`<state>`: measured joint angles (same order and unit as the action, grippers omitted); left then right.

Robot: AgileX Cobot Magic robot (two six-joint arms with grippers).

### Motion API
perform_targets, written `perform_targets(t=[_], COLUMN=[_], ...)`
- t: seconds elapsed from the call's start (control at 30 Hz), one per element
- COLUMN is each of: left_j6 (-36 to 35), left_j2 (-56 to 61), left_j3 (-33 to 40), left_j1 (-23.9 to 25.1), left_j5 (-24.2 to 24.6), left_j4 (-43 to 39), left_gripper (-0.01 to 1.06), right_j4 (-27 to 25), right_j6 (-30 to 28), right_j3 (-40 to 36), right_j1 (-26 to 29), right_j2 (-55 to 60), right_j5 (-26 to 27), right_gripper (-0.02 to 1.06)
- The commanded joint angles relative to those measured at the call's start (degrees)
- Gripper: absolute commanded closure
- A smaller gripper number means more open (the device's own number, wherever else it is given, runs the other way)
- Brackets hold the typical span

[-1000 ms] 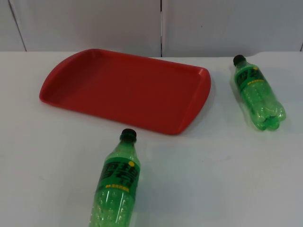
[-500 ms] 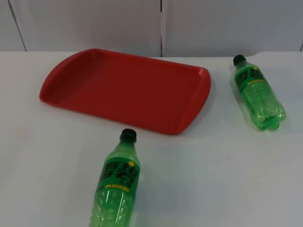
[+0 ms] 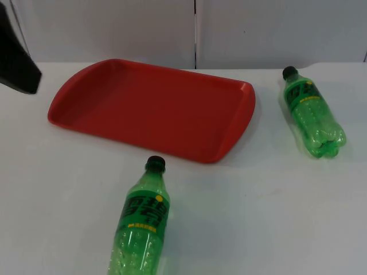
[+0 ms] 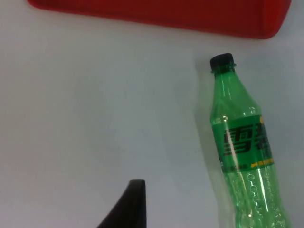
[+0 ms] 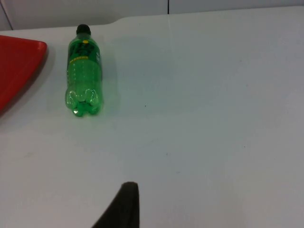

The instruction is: Place the bottle upright on the tray.

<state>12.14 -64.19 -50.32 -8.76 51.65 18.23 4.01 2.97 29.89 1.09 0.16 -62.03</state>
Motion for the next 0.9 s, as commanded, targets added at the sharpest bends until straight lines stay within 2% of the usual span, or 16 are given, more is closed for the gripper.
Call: perform_targets(t=[0.0,0.37,0.5,0.77,0.87], left_j6=[-0.6,-4.6,-8.3,-15.4,-17.7], left_j2=[-1.0,-8.3,-12.3,-19.6,-21.8], left_j3=[-0.3,-0.3,-0.3,-0.3,-0.3], left_j1=[-1.6,-9.6,-13.7,-18.0,-19.3], left_j5=[-1.2,-6.2,-9.7,-10.6,-12.2], left_j4=[0.7,0.6,-0.7,-4.2,-5.0], left_gripper=[0.0,0.0,0.0,0.0,0.0], right_j4=[-0.2,-0.2,-0.2,-0.2,-0.2], right_j6=[-0.2,-0.2,-0.2,-0.2,-0.2], right_j3=[-0.4,-0.4,-0.4,-0.4,-0.4], right_j1=[0.3,0.3,0.3,0.3,0.3], right_j2=[-0.2,-0.2,-0.2,-0.2,-0.2], right_j5=[0.3,0.3,0.3,0.3,0.3], right_gripper=[0.0,0.0,0.0,0.0,0.0])
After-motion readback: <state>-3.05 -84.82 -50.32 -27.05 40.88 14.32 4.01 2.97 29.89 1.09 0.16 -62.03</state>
